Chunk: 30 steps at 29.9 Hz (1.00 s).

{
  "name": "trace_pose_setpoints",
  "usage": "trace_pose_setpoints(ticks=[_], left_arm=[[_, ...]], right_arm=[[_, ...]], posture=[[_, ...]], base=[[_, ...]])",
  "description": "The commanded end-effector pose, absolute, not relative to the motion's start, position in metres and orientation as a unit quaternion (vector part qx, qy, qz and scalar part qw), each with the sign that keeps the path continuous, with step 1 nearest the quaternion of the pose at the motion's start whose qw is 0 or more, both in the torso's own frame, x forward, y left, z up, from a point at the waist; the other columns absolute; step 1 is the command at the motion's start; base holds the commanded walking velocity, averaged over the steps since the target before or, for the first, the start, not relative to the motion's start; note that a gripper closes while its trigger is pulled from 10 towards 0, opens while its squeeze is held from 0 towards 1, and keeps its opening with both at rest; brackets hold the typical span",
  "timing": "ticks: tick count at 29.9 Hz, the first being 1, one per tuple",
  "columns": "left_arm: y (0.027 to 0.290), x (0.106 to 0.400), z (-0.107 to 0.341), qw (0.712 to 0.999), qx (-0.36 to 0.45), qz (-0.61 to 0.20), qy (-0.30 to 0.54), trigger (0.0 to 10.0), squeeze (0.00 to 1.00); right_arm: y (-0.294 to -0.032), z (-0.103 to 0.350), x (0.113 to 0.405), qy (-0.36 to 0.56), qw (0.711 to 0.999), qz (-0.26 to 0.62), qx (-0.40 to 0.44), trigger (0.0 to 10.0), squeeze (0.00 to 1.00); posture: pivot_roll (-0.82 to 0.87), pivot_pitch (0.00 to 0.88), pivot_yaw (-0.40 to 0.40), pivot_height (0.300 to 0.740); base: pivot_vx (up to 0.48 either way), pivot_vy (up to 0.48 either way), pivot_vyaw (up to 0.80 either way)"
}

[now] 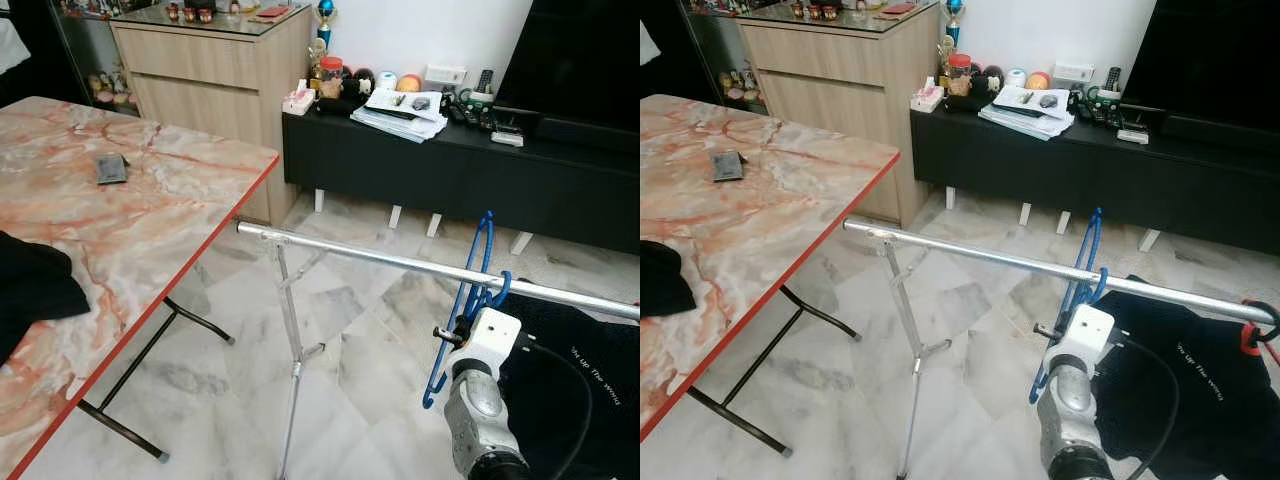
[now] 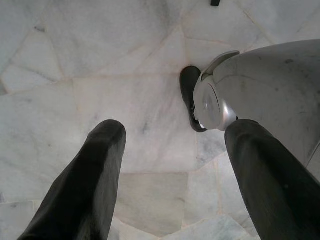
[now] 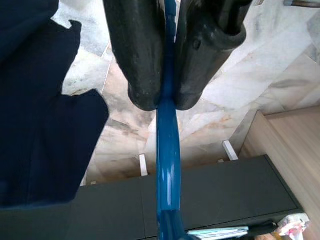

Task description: Hang hanger

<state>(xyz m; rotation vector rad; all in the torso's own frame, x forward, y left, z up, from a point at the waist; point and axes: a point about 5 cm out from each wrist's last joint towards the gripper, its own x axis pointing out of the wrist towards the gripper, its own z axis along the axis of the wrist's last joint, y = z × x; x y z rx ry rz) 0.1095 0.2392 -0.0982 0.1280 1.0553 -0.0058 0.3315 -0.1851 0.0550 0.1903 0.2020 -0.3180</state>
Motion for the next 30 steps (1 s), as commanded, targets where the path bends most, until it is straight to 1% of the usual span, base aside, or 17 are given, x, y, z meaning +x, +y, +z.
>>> trace_pose_setpoints(ticks=[1,8,16,17,18,19,21,28,30], left_arm=[[0.239,0.104,-0.1,0.856,0.065,-0.012,0.513,10.0,0.0],[0.233,0.104,-0.101,0.855,0.063,-0.021,0.514,10.0,0.0],[0.23,0.105,-0.102,0.855,0.061,-0.024,0.514,10.0,0.0],[0.23,0.105,-0.102,0.856,0.061,-0.024,0.513,10.0,0.0],[0.23,0.105,-0.102,0.856,0.061,-0.024,0.513,10.0,0.0],[0.231,0.105,-0.102,0.856,0.061,-0.023,0.513,10.0,0.0],[0.232,0.105,-0.101,0.856,0.061,-0.023,0.513,10.0,0.0],[0.237,0.1,-0.101,0.853,0.062,-0.019,0.517,10.0,0.0],[0.237,0.098,-0.102,0.852,0.063,-0.018,0.519,10.0,0.0]], right_arm=[[-0.191,0.055,0.334,0.122,0.974,-0.169,0.09,10.0,0.0],[-0.192,0.055,0.341,0.17,0.968,-0.163,0.088,10.0,0.0],[-0.185,0.058,0.345,0.177,0.969,-0.146,0.086,10.0,0.0],[-0.184,0.056,0.344,0.179,0.97,-0.143,0.084,10.0,0.35],[-0.184,0.056,0.344,0.179,0.97,-0.143,0.084,10.0,0.35],[-0.184,0.055,0.343,0.181,0.97,-0.142,0.083,10.0,0.68],[-0.183,0.052,0.341,0.184,0.969,-0.142,0.081,10.0,0.67],[-0.182,0.046,0.336,0.194,0.968,-0.138,0.077,10.0,0.66],[-0.18,0.047,0.336,0.185,0.97,-0.135,0.079,10.0,0.63]], posture=[[0.08,0.073,-0.024,0.74],[0.09,0.075,-0.025,0.74],[0.09,0.078,-0.026,0.74],[0.09,0.078,-0.026,0.74],[0.09,0.078,-0.026,0.74],[0.09,0.079,-0.027,0.74],[0.09,0.079,-0.027,0.74],[0.08,0.078,-0.027,0.74],[0.08,0.078,-0.027,0.74]], base=[[0.0,0.0,0.0],[0.0,0.0,0.0],[0.0,0.0,0.0],[0.0,0.0,0.0],[0.0,0.0,0.0],[0.0,0.0,0.0],[0.0,0.0,0.0],[0.0,0.0,0.0],[0.0,0.0,0.0]])
